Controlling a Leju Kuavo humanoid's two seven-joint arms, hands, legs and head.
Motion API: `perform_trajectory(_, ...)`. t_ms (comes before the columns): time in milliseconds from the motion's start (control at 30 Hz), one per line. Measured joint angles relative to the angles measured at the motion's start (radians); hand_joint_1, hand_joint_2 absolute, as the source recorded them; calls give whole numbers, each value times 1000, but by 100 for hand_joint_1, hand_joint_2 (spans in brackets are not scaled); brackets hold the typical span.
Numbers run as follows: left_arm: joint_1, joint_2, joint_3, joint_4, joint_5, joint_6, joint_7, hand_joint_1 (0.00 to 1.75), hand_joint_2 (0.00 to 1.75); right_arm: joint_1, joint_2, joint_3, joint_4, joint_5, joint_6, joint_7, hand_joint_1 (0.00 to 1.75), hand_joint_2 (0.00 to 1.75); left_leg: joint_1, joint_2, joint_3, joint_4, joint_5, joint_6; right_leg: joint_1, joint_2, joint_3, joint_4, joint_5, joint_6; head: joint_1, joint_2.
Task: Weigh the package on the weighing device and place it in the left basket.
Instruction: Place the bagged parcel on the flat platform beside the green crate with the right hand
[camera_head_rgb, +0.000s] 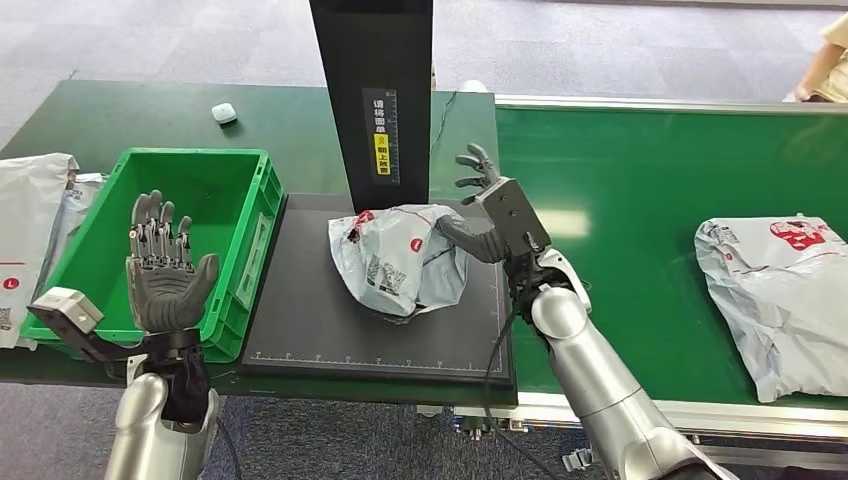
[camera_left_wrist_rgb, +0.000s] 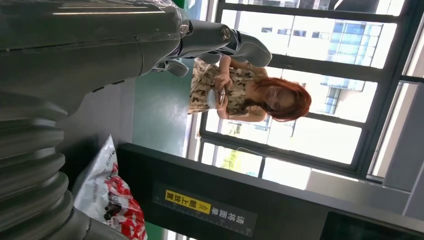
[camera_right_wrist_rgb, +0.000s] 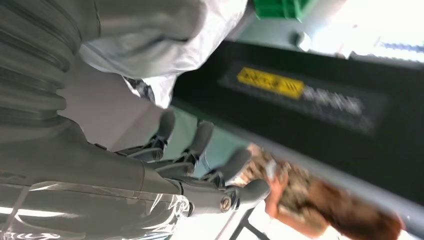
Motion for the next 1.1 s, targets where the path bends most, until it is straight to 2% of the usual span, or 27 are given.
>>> perform_trajectory(33, 20, 0, 7, -19, -8, -2, 5, 0, 175, 48, -9, -111, -97, -1, -37, 29, 0, 175, 0, 0, -1, 0, 0, 1, -1, 0, -1, 0, 0, 1, 0, 0)
perform_trajectory(67, 27, 0, 11, -26, -11, -5, 6, 0, 175, 72, -13, -182, -145, 16, -34, 26, 0, 175, 0, 0, -1, 0, -1, 1, -1, 1, 0, 0, 0, 1, 0, 0)
perform_trajectory(200, 28, 0, 13, -28, -15, -10, 4, 0, 175, 97, -12, -248, -191, 36, -40, 15, 0, 175, 0, 1, 0, 0, -1, 1, 0, 1, 0, 0, 0, 1, 0, 0)
perform_trajectory(467, 28, -2, 15, -28, -22, -17, 4, 0, 175, 114, -12, -283, -217, 46, -45, 15, 0, 175, 0, 1, 0, 0, -1, 1, 0, 1, 0, 0, 0, 1, 0, 0)
perform_trajectory(1100, 27, -2, 17, -28, -22, -17, 4, 0, 175, 119, -11, -286, -221, 46, -45, 15, 0, 175, 0, 1, 0, 0, -1, 1, 0, 1, 0, 0, 0, 1, 0, 0)
